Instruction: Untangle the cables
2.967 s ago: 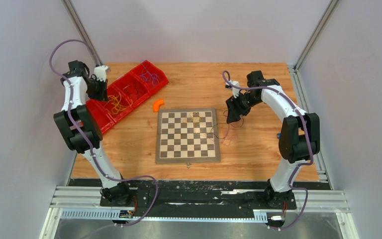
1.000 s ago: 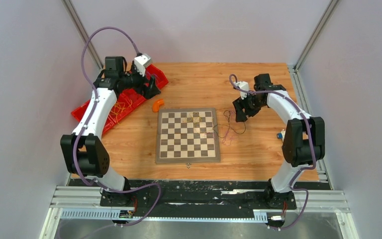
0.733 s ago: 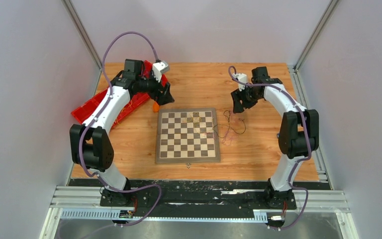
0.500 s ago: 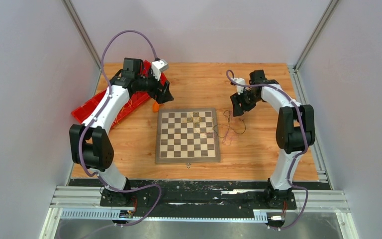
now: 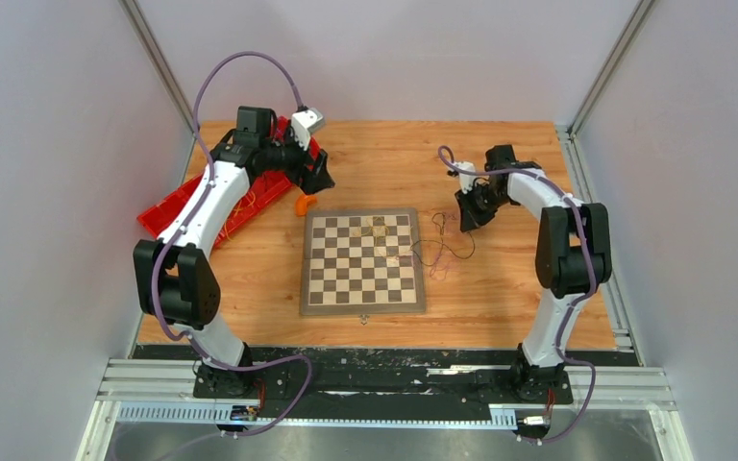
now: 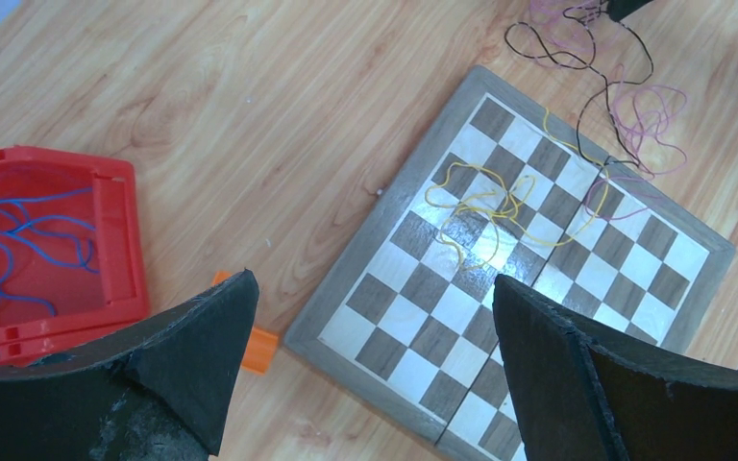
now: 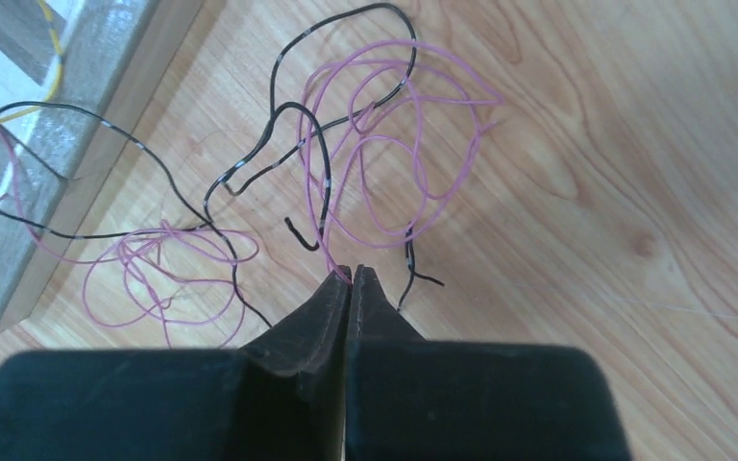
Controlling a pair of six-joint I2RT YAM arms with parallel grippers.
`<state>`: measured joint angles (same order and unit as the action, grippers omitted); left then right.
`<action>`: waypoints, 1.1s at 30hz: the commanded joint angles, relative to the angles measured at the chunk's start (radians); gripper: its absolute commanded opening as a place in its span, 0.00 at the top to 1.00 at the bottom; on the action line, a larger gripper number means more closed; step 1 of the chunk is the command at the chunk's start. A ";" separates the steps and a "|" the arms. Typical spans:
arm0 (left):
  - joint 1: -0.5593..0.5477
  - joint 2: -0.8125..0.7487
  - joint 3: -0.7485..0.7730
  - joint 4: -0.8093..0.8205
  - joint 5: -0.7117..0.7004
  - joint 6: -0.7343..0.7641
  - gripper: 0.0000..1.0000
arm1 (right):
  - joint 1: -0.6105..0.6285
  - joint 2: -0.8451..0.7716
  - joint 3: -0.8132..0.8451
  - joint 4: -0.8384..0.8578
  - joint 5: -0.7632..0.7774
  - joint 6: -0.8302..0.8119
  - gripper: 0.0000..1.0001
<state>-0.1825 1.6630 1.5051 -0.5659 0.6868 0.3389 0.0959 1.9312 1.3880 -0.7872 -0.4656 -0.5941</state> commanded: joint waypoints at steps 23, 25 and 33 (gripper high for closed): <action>-0.162 -0.068 0.121 0.675 0.410 -0.402 0.00 | 0.295 -0.303 0.582 0.211 -0.417 0.399 1.00; -0.164 -0.092 0.092 0.645 0.432 -0.355 0.00 | 0.315 -0.310 0.569 0.213 -0.420 0.400 1.00; -0.195 -0.139 0.051 0.388 0.416 -0.094 0.06 | 0.394 -0.326 0.522 0.247 -0.447 0.397 1.00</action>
<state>-0.3580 1.5764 1.5562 -0.0635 1.1080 0.1017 0.4572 1.6291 1.9099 -0.6083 -0.8742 -0.2199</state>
